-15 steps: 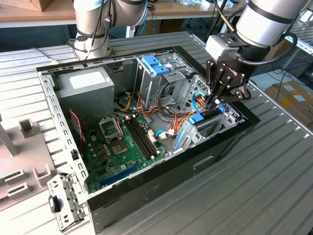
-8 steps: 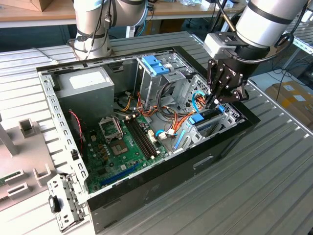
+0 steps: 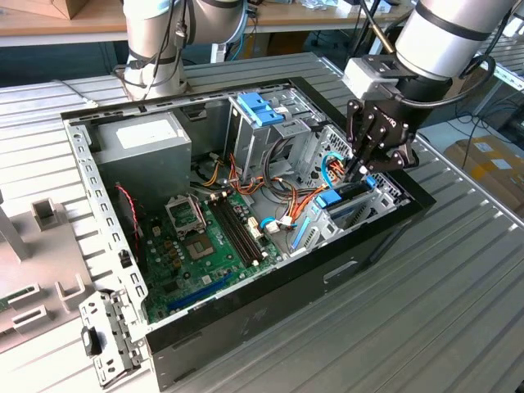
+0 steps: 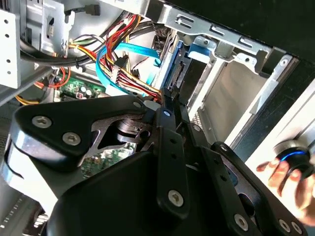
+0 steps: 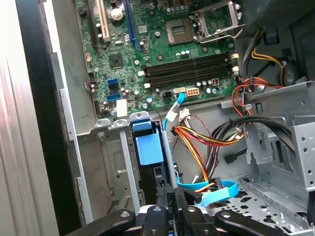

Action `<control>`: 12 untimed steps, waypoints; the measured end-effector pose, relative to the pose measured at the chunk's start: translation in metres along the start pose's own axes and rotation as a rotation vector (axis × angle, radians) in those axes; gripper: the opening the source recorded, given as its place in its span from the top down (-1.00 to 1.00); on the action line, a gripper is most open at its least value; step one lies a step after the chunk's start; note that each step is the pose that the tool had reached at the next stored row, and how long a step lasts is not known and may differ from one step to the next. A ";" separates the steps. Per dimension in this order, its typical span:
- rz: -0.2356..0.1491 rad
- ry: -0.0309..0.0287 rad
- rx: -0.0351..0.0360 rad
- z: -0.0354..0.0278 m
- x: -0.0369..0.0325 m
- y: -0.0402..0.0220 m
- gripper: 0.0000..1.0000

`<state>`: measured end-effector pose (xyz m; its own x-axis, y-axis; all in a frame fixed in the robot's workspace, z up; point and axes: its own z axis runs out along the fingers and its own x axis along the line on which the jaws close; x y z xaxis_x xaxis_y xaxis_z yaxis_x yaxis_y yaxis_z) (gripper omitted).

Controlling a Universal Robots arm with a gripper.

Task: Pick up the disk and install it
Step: 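Insert the first disk wire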

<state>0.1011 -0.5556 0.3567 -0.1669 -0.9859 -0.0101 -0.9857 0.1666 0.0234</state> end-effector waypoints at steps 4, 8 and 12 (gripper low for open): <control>-0.038 0.0008 -0.0004 0.0001 0.0000 -0.0002 0.65; -0.038 0.0008 -0.0004 0.0001 0.0000 -0.0002 0.65; -0.049 0.0010 -0.0005 0.0001 0.0000 -0.0002 0.65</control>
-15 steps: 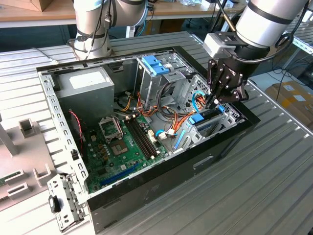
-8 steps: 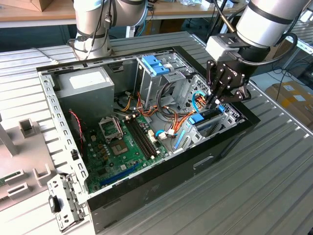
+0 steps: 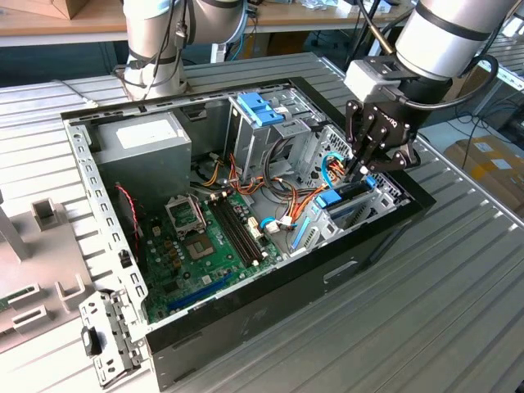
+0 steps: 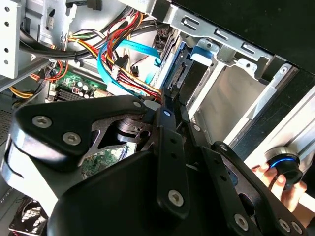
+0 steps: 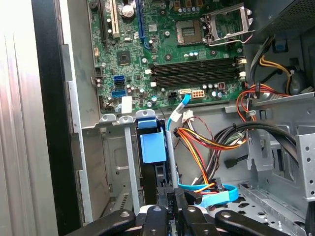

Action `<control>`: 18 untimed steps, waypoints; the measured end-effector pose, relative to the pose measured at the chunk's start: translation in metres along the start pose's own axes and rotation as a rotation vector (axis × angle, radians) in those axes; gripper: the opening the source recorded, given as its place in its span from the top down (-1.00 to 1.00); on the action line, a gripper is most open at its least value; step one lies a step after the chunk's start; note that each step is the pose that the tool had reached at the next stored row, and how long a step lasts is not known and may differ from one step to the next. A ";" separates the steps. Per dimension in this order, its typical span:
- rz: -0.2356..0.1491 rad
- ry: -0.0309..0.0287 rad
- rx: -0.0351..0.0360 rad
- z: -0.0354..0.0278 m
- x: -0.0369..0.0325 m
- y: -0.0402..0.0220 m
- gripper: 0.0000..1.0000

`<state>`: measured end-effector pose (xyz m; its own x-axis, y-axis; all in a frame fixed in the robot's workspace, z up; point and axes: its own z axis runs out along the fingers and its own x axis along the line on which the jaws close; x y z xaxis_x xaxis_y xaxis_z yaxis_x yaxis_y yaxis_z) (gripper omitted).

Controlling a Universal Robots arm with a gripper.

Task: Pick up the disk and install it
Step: 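Insert the first disk wire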

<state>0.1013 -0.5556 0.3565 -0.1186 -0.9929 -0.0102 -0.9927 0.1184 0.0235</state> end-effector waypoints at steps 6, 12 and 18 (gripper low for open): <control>-0.097 0.0023 -0.0009 0.0001 -0.0001 -0.0004 0.65; -0.153 0.0036 -0.0015 0.0002 -0.0002 -0.0015 0.65; -0.156 0.0036 -0.0016 0.0008 0.0010 -0.0037 0.65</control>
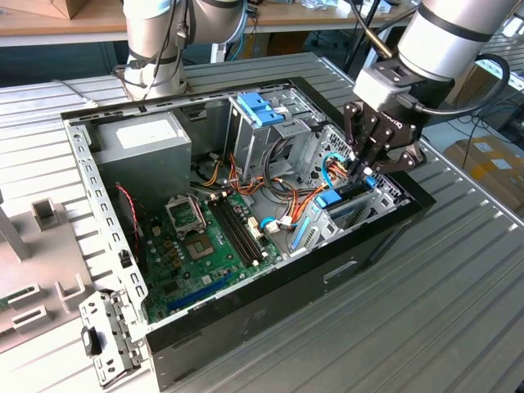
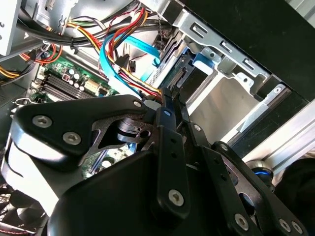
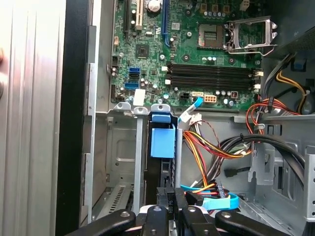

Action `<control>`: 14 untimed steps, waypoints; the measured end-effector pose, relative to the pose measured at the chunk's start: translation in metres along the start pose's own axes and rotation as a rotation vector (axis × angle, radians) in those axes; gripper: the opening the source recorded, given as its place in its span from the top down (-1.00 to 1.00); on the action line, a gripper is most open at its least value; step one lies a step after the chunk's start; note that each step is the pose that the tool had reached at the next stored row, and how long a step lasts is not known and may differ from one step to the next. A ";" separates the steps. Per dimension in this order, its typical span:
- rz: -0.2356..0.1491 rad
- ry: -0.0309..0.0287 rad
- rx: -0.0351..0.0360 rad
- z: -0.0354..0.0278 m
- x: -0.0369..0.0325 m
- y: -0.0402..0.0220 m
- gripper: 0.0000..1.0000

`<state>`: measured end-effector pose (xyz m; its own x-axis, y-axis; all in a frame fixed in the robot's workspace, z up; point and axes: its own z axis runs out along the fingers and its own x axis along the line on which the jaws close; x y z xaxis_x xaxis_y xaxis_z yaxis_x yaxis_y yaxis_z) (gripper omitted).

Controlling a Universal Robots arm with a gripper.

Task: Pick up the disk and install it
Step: 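Insert the first disk wire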

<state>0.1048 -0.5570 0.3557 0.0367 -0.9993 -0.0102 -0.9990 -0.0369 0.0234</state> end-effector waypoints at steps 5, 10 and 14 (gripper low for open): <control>-0.013 0.0003 -0.0001 0.0006 0.0004 -0.0020 0.65; -0.031 0.0007 -0.0003 0.0011 0.0005 -0.0043 0.65; -0.049 0.0012 -0.0005 0.0016 0.0006 -0.0065 0.65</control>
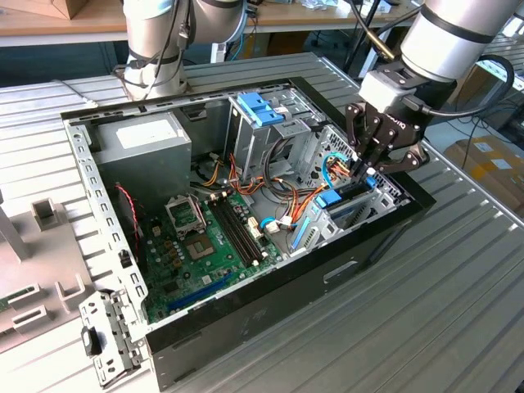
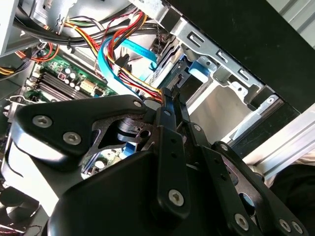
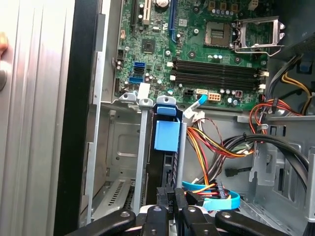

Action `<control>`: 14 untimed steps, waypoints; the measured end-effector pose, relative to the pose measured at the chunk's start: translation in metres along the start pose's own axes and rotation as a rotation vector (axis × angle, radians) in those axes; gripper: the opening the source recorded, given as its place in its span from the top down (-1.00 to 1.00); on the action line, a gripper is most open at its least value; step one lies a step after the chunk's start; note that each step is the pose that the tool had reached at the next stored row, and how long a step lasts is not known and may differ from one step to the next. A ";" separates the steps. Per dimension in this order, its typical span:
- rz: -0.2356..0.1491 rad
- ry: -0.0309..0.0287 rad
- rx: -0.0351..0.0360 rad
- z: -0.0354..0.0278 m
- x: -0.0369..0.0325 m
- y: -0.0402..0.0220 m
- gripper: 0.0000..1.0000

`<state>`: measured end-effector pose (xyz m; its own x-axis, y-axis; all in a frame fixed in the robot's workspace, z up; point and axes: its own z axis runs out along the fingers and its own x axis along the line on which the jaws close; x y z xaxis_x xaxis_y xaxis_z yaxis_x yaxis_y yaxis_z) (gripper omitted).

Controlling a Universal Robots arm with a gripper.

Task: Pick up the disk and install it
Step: 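Insert the first disk wire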

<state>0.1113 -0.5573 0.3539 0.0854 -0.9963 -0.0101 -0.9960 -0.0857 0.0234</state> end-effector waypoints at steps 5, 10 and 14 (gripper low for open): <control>-0.016 0.0004 -0.0002 0.0005 0.0002 -0.0023 0.65; -0.031 0.0008 -0.0003 0.0013 0.0004 -0.0044 0.65; -0.042 0.0011 -0.0004 0.0017 0.0005 -0.0058 0.65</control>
<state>0.1170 -0.5573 0.3520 0.1269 -0.9919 -0.0101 -0.9916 -0.1271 0.0234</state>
